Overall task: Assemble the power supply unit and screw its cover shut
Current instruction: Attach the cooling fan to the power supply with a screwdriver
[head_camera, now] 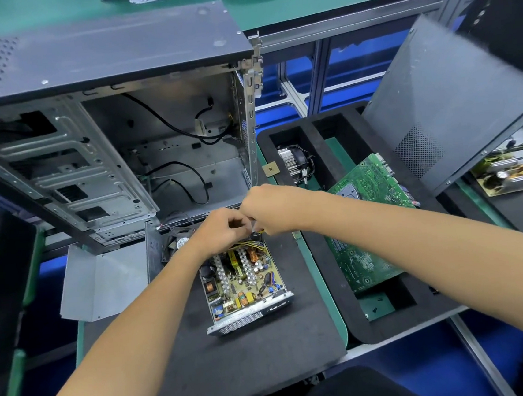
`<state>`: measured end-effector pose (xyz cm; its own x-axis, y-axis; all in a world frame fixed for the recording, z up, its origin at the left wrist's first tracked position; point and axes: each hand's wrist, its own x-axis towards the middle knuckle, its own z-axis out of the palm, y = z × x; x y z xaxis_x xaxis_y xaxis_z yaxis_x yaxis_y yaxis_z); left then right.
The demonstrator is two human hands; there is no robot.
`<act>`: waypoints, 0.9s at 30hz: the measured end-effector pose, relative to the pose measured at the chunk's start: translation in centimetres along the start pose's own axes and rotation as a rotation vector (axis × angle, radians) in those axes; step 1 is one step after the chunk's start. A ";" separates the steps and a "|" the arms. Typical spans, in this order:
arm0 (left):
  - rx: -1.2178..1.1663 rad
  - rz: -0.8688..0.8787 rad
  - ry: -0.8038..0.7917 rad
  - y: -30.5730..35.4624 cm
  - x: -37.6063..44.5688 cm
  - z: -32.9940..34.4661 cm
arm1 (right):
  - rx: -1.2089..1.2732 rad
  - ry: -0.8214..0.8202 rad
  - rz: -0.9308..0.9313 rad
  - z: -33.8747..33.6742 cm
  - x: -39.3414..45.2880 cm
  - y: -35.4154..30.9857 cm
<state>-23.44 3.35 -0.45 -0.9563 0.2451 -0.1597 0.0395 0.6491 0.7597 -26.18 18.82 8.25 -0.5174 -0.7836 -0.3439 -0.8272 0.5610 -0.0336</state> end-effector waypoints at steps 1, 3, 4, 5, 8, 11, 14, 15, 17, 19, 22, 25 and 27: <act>-0.001 0.002 -0.002 0.0 0.1 0.0 | -0.033 -0.003 -0.006 -0.1 -0.1 0.0; 0.001 -0.003 -0.017 -0.2 0.2 0.0 | -0.109 0.000 -0.021 -0.1 -0.1 -0.1; 0.002 -0.006 -0.028 -0.4 0.2 0.0 | -0.134 0.007 -0.015 0.0 0.0 -0.1; 0.002 -0.009 -0.037 -0.5 0.1 -0.1 | -0.154 0.012 -0.001 0.0 0.0 -0.2; 0.017 -0.022 -0.050 -0.6 0.1 -0.2 | -0.136 -0.018 0.041 0.0 0.1 -0.4; 0.035 -0.042 -0.051 -0.4 0.1 -0.1 | -0.058 -0.142 0.048 -0.4 0.1 -0.5; 0.030 -0.047 -0.042 -0.2 0.2 -0.1 | -0.153 -0.139 0.029 -0.9 0.2 -1.0; 0.034 -0.045 -0.042 -0.2 0.2 -0.1 | -0.156 -0.107 0.034 -1.1 0.2 -1.0; 0.052 -0.038 -0.037 -0.1 0.2 -0.1 | -0.170 -0.075 0.031 -1.1 0.3 -0.9; 0.061 -0.032 -0.038 -0.1 0.2 0.0 | -0.188 -0.066 0.007 -0.9 0.5 -0.9; 0.059 -0.018 -0.040 -0.1 0.2 -0.1 | -0.217 -0.031 0.037 -0.1 0.8 -0.8; 0.076 -0.036 -0.042 -0.2 0.2 0.0 | -0.193 -0.030 0.063 0.6 0.8 -0.8; 0.090 -0.053 -0.049 -0.2 0.3 0.1 | -0.079 -0.078 0.073 0.5 0.6 -0.7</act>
<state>-23.71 3.39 -0.70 -0.9423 0.2424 -0.2308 0.0172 0.7238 0.6898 -25.79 18.11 7.57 -0.5608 -0.7167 -0.4145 -0.8043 0.5904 0.0672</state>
